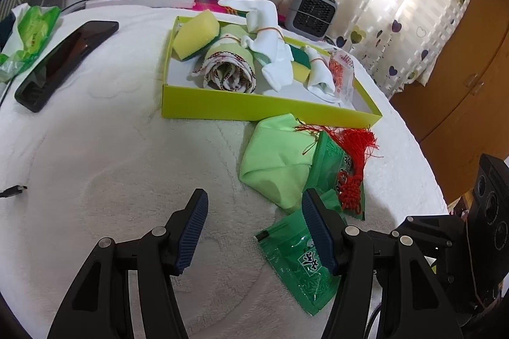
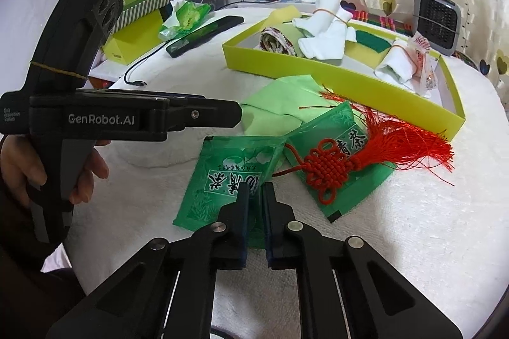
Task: Organize soft objects
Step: 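Lift the green printed packet with the right tool, then grasp the red tasseled knot lying on the green packet with the left tool, then lift the red tasseled knot off the table with the left tool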
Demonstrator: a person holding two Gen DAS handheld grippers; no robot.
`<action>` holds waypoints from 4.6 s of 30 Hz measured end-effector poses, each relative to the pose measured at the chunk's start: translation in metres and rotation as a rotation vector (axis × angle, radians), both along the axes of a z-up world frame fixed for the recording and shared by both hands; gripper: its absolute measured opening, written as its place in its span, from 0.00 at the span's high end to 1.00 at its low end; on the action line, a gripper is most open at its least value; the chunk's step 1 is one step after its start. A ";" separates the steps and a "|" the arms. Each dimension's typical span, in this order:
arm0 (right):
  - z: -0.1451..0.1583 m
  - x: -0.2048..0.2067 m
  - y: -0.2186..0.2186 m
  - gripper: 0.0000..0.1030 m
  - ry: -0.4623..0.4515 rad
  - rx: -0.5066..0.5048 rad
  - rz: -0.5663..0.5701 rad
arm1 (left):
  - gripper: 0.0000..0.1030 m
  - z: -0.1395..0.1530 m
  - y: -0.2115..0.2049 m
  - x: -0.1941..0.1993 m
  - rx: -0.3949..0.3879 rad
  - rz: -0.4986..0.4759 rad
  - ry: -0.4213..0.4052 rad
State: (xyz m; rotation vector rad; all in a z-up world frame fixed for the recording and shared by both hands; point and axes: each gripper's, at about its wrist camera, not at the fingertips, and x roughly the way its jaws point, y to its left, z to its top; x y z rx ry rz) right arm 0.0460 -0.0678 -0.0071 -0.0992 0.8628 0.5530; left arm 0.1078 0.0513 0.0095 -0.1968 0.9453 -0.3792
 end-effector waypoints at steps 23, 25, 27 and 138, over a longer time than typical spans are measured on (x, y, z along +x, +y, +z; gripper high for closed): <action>0.036 -0.019 -0.077 0.97 -0.080 0.163 -0.190 | 0.41 0.016 -0.029 0.003 -0.012 -0.090 -0.030; 0.039 -0.021 -0.088 0.97 -0.087 0.178 -0.230 | 0.41 0.018 -0.038 0.004 -0.010 -0.113 -0.034; 0.041 -0.023 -0.099 0.97 -0.102 0.178 -0.275 | 0.41 0.018 -0.045 0.005 -0.001 -0.129 -0.034; 0.045 -0.032 -0.153 0.97 -0.125 0.326 -0.430 | 0.87 0.072 -0.095 -0.003 0.157 -0.195 -0.301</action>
